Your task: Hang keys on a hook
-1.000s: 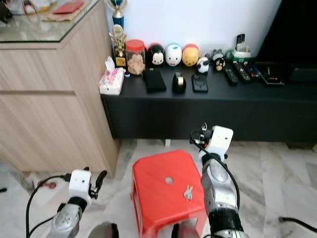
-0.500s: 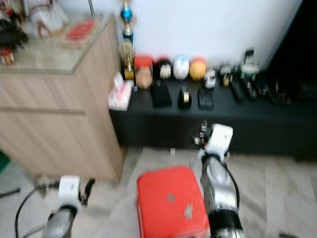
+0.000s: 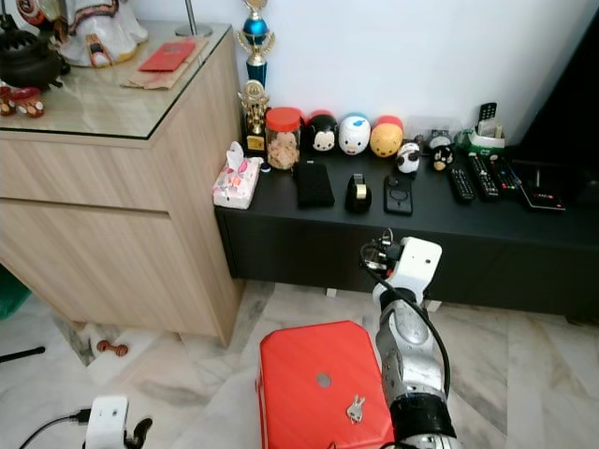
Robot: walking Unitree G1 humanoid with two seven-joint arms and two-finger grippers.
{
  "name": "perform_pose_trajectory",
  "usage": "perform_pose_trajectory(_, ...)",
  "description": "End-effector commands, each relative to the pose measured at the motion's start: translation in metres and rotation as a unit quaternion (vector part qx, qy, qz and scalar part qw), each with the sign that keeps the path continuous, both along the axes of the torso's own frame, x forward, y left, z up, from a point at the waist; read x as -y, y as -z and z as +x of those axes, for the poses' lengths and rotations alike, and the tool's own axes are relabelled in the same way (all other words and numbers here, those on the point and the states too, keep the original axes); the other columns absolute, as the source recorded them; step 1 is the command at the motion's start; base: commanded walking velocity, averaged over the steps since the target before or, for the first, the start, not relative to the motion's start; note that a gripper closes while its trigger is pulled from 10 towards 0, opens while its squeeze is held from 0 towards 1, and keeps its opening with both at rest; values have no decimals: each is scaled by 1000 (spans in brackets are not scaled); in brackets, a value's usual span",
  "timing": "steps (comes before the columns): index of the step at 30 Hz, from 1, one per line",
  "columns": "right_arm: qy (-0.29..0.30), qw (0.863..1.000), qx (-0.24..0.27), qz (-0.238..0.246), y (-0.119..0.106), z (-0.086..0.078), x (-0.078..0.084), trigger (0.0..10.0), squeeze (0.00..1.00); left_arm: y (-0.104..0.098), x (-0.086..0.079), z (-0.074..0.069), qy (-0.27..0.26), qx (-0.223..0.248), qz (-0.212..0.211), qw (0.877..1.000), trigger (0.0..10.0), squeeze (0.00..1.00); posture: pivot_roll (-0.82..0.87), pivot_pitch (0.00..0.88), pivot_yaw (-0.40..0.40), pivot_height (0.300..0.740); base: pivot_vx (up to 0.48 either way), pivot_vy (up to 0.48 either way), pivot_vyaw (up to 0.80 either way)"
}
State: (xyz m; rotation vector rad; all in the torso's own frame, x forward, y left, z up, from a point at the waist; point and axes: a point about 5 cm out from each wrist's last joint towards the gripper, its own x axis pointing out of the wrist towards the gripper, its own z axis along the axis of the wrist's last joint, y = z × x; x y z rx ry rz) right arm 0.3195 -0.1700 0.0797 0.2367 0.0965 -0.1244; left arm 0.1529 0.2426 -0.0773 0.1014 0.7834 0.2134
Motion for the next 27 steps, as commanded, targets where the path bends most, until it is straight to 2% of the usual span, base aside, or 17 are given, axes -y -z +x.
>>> perform_pose_trajectory(1,13,1000,-2,3,2,-3,4,10000,0,5,3,-7,-12,-14,-7,1000,10000,0,-23,0,-38,740,0,0,0)
perform_pose_trajectory(7,22,1000,-15,11,10,-5,8,10000,0,8,13,-11,-4,-18,-18,1000,10000,0,-16,0,-43,740,0,0,0)
perform_pose_trajectory(11,23,999,-26,15,16,-5,7,10000,0,9,17,-10,-10,-19,-23,999,10000,0,-19,0,-40,740,-247,0,0)
perform_pose_trajectory(27,28,999,-19,21,16,-2,5,10000,0,10,18,-7,-17,-26,-29,999,10000,0,-42,0,-18,740,-312,0,0)
